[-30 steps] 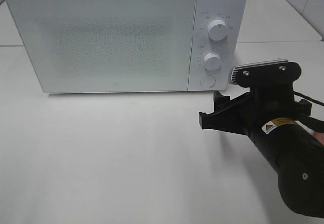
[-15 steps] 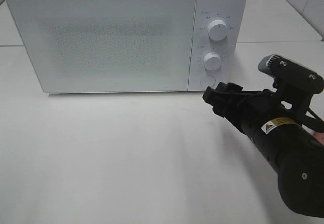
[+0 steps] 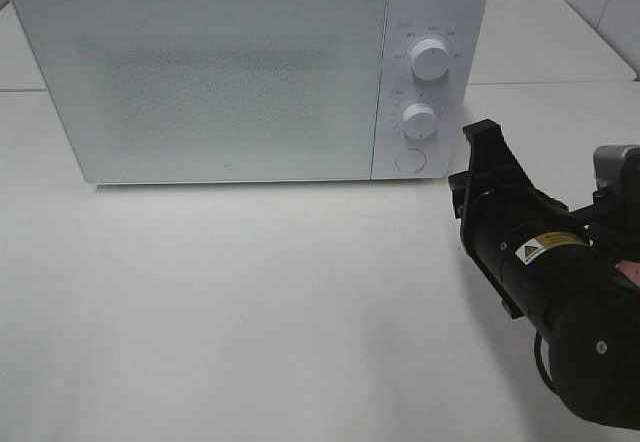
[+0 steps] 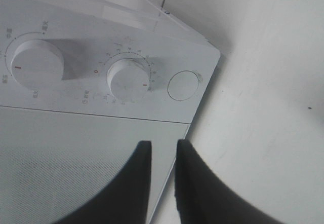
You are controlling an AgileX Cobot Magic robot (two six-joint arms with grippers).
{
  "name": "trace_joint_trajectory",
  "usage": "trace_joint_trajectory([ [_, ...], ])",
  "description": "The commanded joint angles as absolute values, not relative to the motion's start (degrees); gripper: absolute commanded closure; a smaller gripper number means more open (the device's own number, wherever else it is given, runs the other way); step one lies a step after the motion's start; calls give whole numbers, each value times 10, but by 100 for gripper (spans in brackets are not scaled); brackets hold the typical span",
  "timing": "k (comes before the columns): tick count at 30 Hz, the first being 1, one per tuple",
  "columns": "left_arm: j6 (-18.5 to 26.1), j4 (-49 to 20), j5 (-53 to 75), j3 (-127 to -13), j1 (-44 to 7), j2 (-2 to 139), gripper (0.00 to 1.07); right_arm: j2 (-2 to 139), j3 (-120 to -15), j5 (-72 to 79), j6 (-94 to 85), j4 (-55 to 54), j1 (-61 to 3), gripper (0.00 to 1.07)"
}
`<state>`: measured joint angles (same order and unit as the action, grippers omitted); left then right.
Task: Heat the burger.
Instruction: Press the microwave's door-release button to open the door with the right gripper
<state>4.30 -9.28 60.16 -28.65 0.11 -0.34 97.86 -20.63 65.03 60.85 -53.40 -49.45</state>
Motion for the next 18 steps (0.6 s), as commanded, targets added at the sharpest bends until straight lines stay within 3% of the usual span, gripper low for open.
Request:
trace_joint_trajectory([
  [1,42,-93,594,-285,2,-17,12,981,-211,651,648,-534,-497,104],
  [18,42,-93,594,-285,2,-17,12,1008,-219,621,732,-515,-466,107],
])
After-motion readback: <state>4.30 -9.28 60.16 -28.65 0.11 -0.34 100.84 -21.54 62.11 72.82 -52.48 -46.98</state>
